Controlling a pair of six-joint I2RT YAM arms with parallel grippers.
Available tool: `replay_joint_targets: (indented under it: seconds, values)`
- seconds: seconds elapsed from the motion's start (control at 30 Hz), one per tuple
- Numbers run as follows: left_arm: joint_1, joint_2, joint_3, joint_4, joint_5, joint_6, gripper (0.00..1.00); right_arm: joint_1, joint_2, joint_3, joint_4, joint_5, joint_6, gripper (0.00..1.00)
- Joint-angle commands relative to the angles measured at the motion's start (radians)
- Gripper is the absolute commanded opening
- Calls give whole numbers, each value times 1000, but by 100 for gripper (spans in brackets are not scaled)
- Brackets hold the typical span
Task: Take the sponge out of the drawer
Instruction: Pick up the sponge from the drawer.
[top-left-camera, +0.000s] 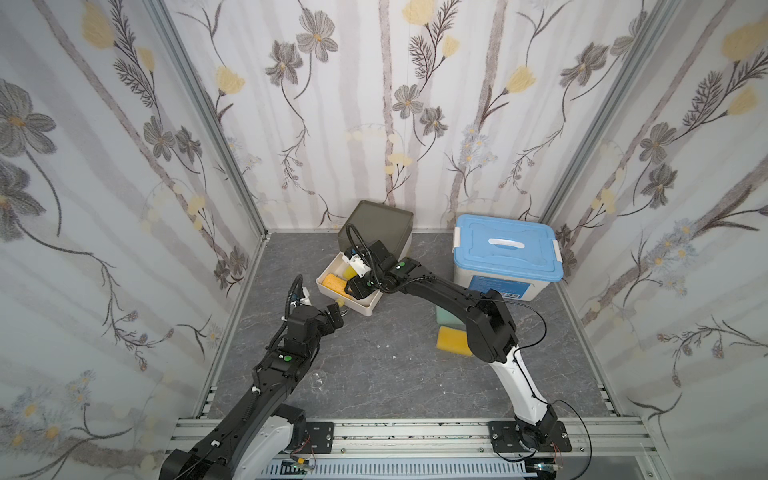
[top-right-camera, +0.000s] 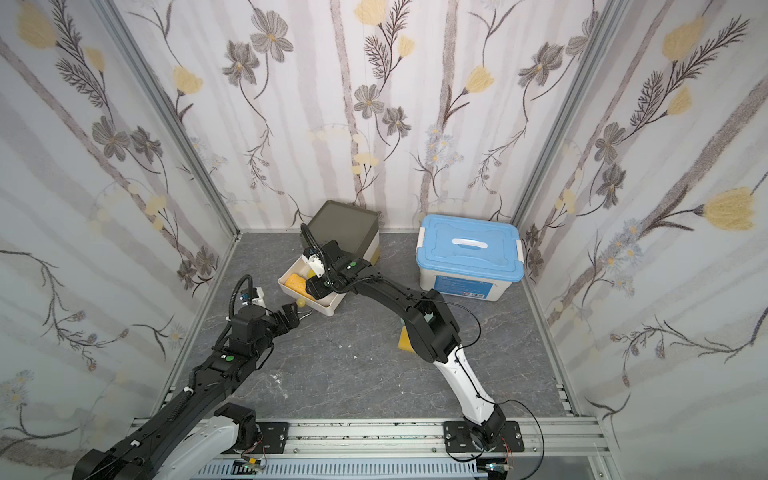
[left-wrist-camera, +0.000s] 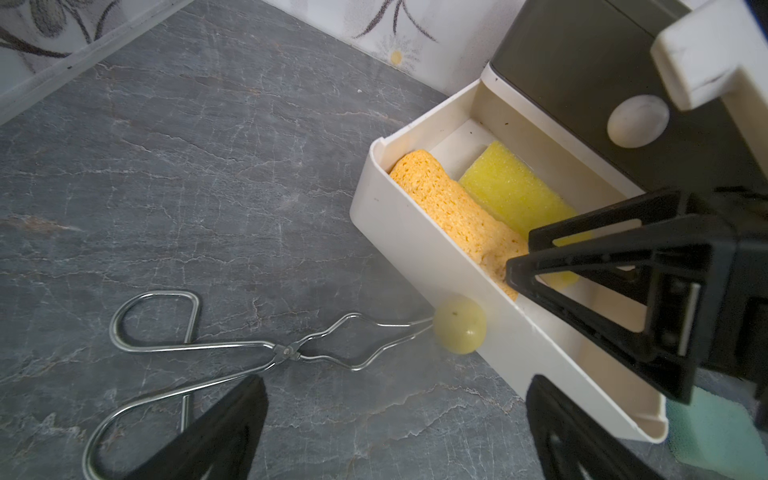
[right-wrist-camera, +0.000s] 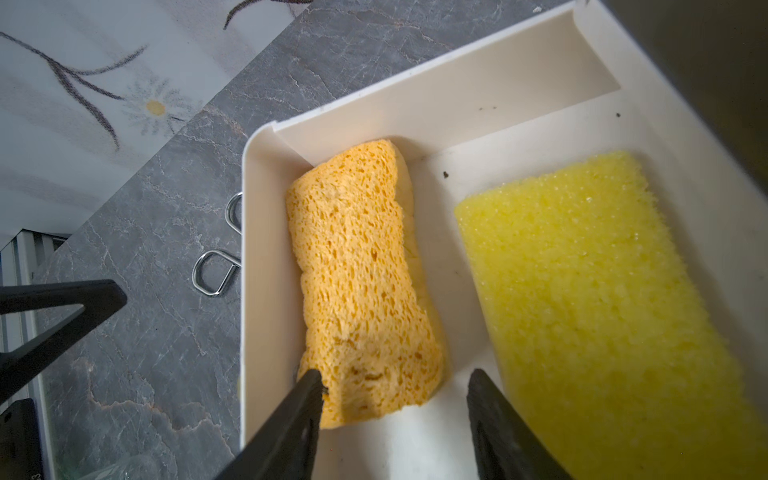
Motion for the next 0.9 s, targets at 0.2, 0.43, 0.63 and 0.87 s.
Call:
replay_joint_targets:
  seconds: [0.2, 0.43, 0.63, 0.87]
  values:
    - [3, -3, -4, 11, -12, 0, 100, 0, 32, 10, -7, -46, 2, 65]
    - [2, -4, -4, 10, -14, -1, 100, -1, 54, 35, -13, -76, 3, 64]
    - [2, -7, -5, 7, -17, -1, 100, -4, 62, 43, -5, -104, 9, 41]
    - [2, -9, -7, 7, -20, -2, 100, -5, 59, 43, 0, -115, 5, 9]
